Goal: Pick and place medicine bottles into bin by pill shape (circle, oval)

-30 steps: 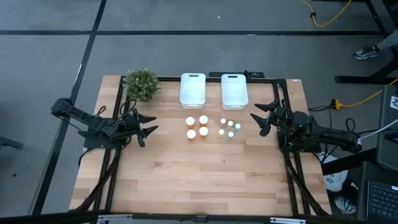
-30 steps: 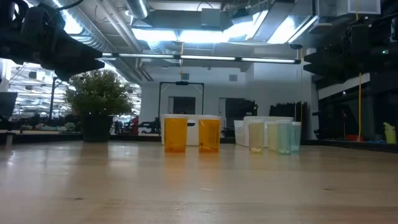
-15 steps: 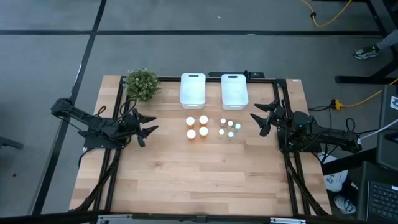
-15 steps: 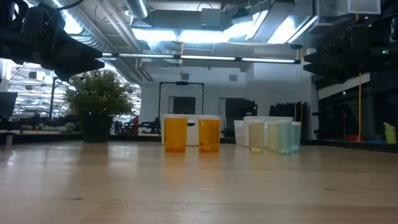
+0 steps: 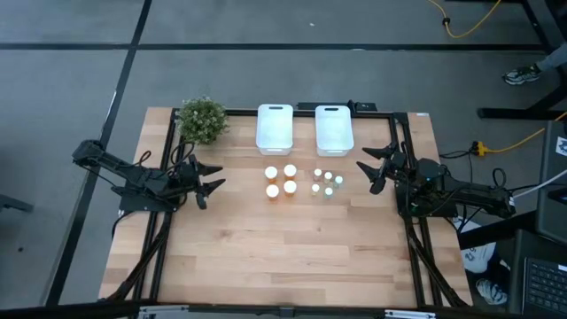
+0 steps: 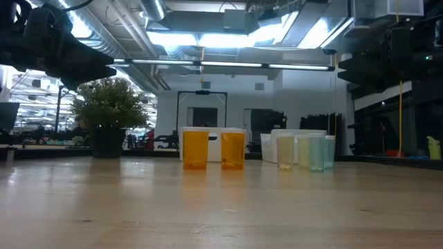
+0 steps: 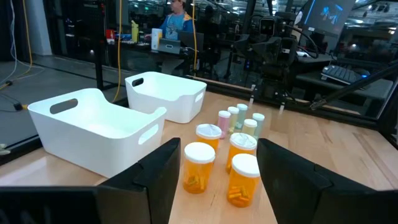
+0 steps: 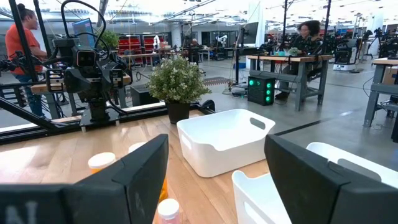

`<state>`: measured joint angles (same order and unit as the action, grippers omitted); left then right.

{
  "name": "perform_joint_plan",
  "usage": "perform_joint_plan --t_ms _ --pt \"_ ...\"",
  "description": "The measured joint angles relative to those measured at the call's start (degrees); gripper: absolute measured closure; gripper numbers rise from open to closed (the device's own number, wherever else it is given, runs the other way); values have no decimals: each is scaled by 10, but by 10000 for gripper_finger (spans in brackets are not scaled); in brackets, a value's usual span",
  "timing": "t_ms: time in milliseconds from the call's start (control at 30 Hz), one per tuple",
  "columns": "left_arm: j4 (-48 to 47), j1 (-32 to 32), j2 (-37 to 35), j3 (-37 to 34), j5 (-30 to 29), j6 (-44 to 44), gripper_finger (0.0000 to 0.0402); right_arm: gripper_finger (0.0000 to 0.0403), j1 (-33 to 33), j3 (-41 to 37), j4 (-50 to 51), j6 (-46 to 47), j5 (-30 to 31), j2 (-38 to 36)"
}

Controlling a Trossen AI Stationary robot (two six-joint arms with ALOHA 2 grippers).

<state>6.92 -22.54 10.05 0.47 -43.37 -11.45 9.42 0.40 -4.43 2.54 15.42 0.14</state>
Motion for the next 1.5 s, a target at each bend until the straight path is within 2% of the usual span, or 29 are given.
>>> perform_joint_plan --t_ms 633,1000,1300,1500 --pt "0 0 0 0 0 0 198 134 0 0 -23 0 0 0" --pt "0 0 0 0 0 0 198 134 0 0 -71 31 -1 0" --pt "0 0 0 0 0 0 198 134 0 0 -73 43 -15 2" --pt "0 0 0 0 0 0 198 134 0 0 -64 84 -15 2"
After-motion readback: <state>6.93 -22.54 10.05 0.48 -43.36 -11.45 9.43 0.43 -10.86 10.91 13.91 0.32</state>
